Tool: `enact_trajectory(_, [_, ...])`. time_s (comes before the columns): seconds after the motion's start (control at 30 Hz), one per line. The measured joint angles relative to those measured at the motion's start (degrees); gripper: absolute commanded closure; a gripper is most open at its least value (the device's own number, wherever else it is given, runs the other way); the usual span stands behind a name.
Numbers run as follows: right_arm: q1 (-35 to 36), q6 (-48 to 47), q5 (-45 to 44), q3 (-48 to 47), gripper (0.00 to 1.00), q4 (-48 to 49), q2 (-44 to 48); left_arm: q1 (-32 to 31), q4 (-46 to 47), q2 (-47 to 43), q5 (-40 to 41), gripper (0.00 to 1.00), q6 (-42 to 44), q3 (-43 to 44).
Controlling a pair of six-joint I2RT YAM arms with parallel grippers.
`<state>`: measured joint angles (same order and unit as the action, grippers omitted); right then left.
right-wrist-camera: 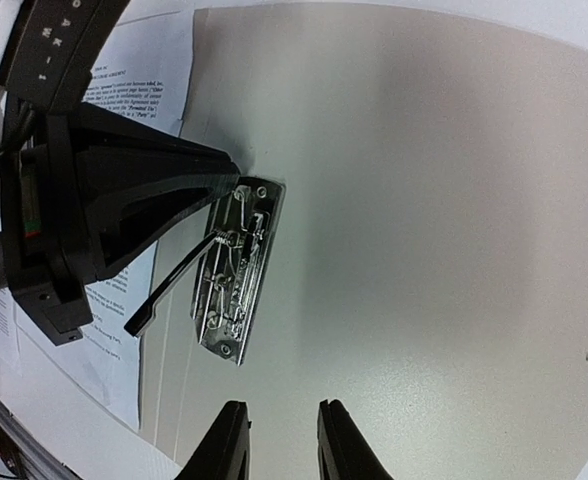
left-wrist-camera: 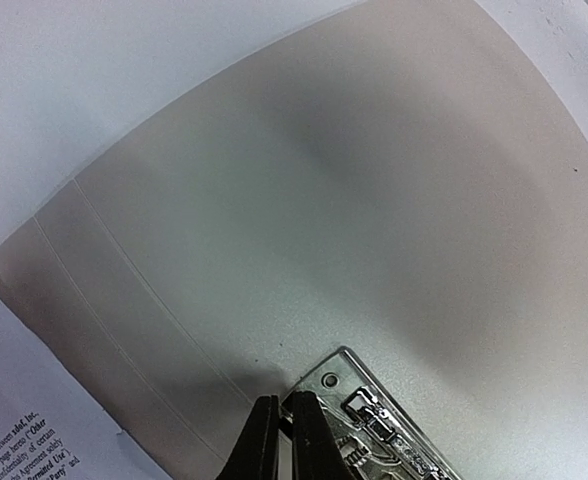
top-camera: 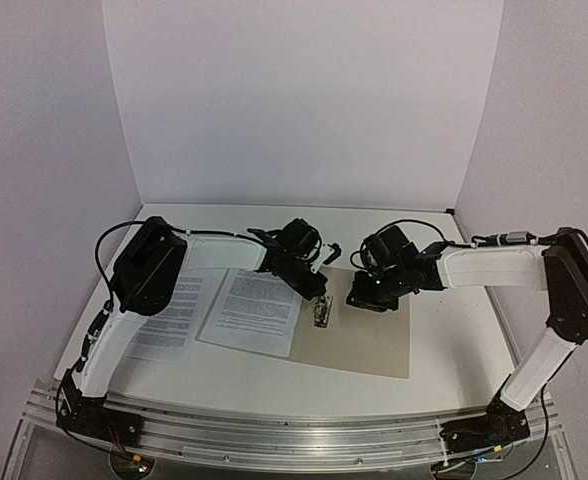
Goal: Put the files into the folder
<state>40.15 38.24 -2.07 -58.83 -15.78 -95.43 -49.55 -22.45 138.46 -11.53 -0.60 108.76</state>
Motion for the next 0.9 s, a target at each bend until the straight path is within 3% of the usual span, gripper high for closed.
enact_trajectory(0.27, [0.0,-0.3,2.6,0.6,0.74,0.5,0.0,0.0,-2.6,0.0,-0.3,0.89,-4.5,2.4])
enact_trajectory(0.5, [0.2,-0.9,9.5,1.2,0.88,3.1,-0.6,0.3,-4.2,0.1,-0.1,0.85,-4.9,11.6])
enact_trajectory(0.63, [1.9,-0.5,13.4,0.9,0.95,6.9,-5.5,2.0,-4.8,-0.4,0.2,0.79,-4.5,14.3])
enact_trajectory(0.77, [4.1,0.2,16.5,0.7,0.95,9.9,-11.1,6.4,-6.1,-3.8,0.2,0.74,-2.6,9.7])
enact_trajectory(0.9, [4.7,0.8,17.2,-0.5,0.93,12.2,-12.7,14.0,-7.3,-11.2,0.8,0.7,1.0,-2.6])
